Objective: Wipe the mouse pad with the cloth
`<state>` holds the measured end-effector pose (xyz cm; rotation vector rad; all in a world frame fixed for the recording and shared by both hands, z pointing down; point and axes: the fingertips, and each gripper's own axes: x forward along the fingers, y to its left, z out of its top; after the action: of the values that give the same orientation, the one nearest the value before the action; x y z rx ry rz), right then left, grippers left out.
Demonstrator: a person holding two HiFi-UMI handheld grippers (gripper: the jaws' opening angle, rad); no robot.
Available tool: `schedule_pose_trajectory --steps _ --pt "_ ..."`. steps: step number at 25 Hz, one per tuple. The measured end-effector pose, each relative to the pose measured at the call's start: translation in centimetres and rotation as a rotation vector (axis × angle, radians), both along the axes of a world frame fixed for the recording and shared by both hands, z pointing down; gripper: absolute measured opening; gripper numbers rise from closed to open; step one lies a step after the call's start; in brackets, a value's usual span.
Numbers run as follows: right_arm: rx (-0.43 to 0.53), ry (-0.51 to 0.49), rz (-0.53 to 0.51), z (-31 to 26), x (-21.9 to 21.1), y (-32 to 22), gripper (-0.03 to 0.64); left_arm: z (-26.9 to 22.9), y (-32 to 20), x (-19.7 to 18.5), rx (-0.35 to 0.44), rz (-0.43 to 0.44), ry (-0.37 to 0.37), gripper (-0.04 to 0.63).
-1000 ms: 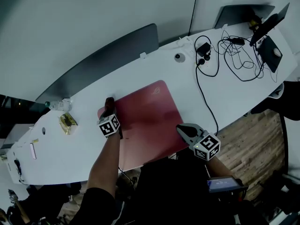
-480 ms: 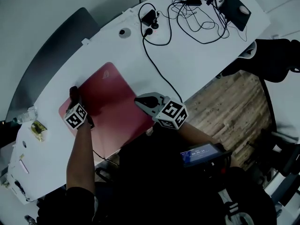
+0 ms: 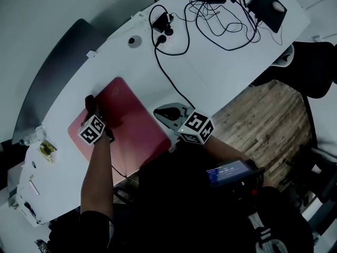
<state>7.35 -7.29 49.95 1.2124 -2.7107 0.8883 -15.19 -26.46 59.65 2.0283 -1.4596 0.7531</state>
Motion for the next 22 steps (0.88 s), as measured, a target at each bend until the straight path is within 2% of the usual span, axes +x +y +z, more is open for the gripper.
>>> schedule_pose_trajectory --steps 8,22 --pt "-0.007 -0.024 0.002 0.4 2.9 -0.9 0.023 0.2 -0.2 4.9 -0.004 -0.003 0.028 0.083" --pt "-0.01 -0.074 0.011 1.1 5.4 -2.8 0.023 0.1 -0.7 12.4 -0.016 0.044 0.089 0.083"
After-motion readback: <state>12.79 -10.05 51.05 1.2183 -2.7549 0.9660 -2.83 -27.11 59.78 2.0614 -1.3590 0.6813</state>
